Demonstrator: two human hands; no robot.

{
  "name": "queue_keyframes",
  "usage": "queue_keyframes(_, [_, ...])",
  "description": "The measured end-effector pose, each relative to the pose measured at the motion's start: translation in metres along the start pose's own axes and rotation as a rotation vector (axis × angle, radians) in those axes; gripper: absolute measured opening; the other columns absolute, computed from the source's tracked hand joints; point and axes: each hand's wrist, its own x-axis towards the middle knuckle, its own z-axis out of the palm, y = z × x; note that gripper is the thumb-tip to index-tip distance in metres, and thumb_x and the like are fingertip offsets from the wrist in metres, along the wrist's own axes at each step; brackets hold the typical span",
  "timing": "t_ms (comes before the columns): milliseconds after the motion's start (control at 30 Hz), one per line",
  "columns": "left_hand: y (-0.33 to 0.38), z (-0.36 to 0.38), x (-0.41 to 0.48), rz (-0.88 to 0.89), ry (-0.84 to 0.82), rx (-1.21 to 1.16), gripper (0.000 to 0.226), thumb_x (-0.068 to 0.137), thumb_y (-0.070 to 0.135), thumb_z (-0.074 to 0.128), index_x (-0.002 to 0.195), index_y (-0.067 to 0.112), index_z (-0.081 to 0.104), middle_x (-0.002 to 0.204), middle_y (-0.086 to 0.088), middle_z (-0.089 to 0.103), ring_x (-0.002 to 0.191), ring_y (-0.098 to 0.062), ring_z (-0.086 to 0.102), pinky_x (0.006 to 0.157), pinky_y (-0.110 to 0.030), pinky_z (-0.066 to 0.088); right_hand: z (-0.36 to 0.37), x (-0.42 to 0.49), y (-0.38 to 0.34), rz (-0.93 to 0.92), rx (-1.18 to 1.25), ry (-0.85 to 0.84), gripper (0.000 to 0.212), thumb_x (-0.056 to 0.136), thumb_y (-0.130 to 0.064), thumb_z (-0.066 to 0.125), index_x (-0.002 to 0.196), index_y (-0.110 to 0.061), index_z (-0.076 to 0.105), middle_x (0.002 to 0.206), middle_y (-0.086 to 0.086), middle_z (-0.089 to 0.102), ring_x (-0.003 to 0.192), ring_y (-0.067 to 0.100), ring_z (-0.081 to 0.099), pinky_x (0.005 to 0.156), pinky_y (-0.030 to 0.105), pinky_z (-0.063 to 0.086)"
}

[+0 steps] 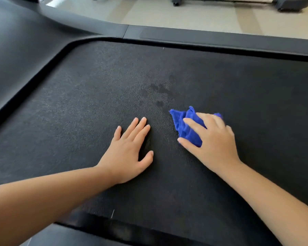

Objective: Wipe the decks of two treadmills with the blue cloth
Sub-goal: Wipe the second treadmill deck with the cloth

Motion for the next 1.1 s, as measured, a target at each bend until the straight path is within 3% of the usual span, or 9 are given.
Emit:
queue_keyframes(167, [0.0,0.001,0.0,-0.006,-0.015,-0.008,0.086,0.072,0.063,0.01,0.148,0.022,0.012,0.154,0.013,-0.006,0.138,-0.003,-0.015,0.112,-0.038,-0.007,-0.028,-0.088,-0.019,-0.089,-0.002,0.0,0.055,0.077,-0.061,0.046,0.112,-0.024,0.068,0.118,0.007,0.062,0.111,0.031,0.057,0.078,0.048,0.049])
queue_keyframes(267, [-0.002,0.001,0.0,-0.006,-0.01,-0.008,0.086,0.072,0.063,0.01,0.148,0.021,0.013,0.155,0.011,-0.003,0.14,-0.005,-0.012,0.112,-0.039,-0.007,-0.037,-0.095,-0.008,-0.137,-0.026,-0.05,0.059,0.083,-0.068,0.037,0.113,-0.027,0.067,0.119,0.005,0.062,0.112,0.025,0.053,0.083,0.046,0.046])
queue_keyframes(367, [-0.004,-0.001,-0.003,0.013,-0.015,-0.033,0.076,0.081,0.057,0.02,0.147,0.02,0.016,0.156,0.008,0.0,0.141,-0.008,-0.009,0.112,-0.036,-0.006,-0.045,-0.095,0.006,-0.172,-0.096,-0.077,0.062,0.082,-0.069,0.037,0.113,-0.026,0.068,0.116,0.005,0.063,0.106,0.026,0.056,0.082,0.048,0.046])
queue_keyframes(500, [-0.024,-0.011,-0.026,0.043,-0.063,-0.028,0.062,0.093,0.045,0.034,0.147,0.02,0.014,0.155,0.007,-0.001,0.141,-0.007,-0.008,0.113,-0.033,-0.005,-0.049,-0.096,0.012,-0.215,-0.033,-0.121,0.066,0.087,-0.071,0.026,0.121,-0.028,0.062,0.12,0.003,0.059,0.108,0.022,0.047,0.079,0.042,0.043])
queue_keyframes(633, [-0.056,-0.017,-0.053,0.056,-0.042,0.029,0.079,0.078,0.061,0.008,0.147,0.023,0.015,0.15,0.016,-0.006,0.137,-0.001,-0.012,0.111,-0.033,-0.007,-0.04,-0.094,-0.01,-0.222,0.054,-0.064,0.05,0.088,-0.064,0.035,0.123,-0.034,0.053,0.125,0.001,0.056,0.109,0.023,0.048,0.079,0.042,0.04])
queue_keyframes(700, [-0.057,-0.015,-0.055,0.055,-0.029,0.026,0.079,0.077,0.059,0.009,0.147,0.021,0.018,0.15,0.015,-0.003,0.138,-0.002,-0.009,0.111,-0.034,-0.005,-0.029,-0.09,-0.04,-0.253,0.064,-0.054,0.051,0.081,-0.061,0.044,0.121,-0.033,0.059,0.125,0.003,0.058,0.107,0.027,0.053,0.077,0.044,0.042])
queue_keyframes(867, [-0.055,-0.014,-0.054,0.051,0.023,0.013,0.078,0.077,0.056,0.015,0.144,0.019,0.027,0.15,0.014,0.005,0.138,-0.003,-0.001,0.111,-0.036,0.002,0.0,-0.065,-0.112,-0.258,0.024,-0.09,0.056,0.072,-0.064,0.044,0.112,-0.033,0.067,0.12,0.006,0.063,0.102,0.032,0.06,0.076,0.047,0.047])
queue_keyframes(1000, [-0.057,-0.013,-0.054,0.052,0.035,0.008,0.075,0.079,0.056,0.019,0.143,0.019,0.031,0.152,0.012,0.011,0.139,-0.004,0.002,0.112,-0.038,0.004,-0.008,-0.068,-0.084,-0.341,0.042,-0.12,0.055,0.073,-0.063,0.047,0.113,-0.03,0.067,0.117,0.005,0.063,0.104,0.028,0.059,0.076,0.042,0.047])
queue_keyframes(1100, [-0.057,-0.013,-0.054,0.045,0.035,0.008,0.074,0.08,0.056,0.019,0.143,0.02,0.03,0.153,0.011,0.012,0.139,-0.003,0.003,0.112,-0.036,0.002,-0.022,-0.081,-0.049,-0.29,0.054,-0.104,0.053,0.074,-0.059,0.05,0.113,-0.028,0.067,0.118,0.003,0.062,0.108,0.023,0.051,0.077,0.042,0.046])
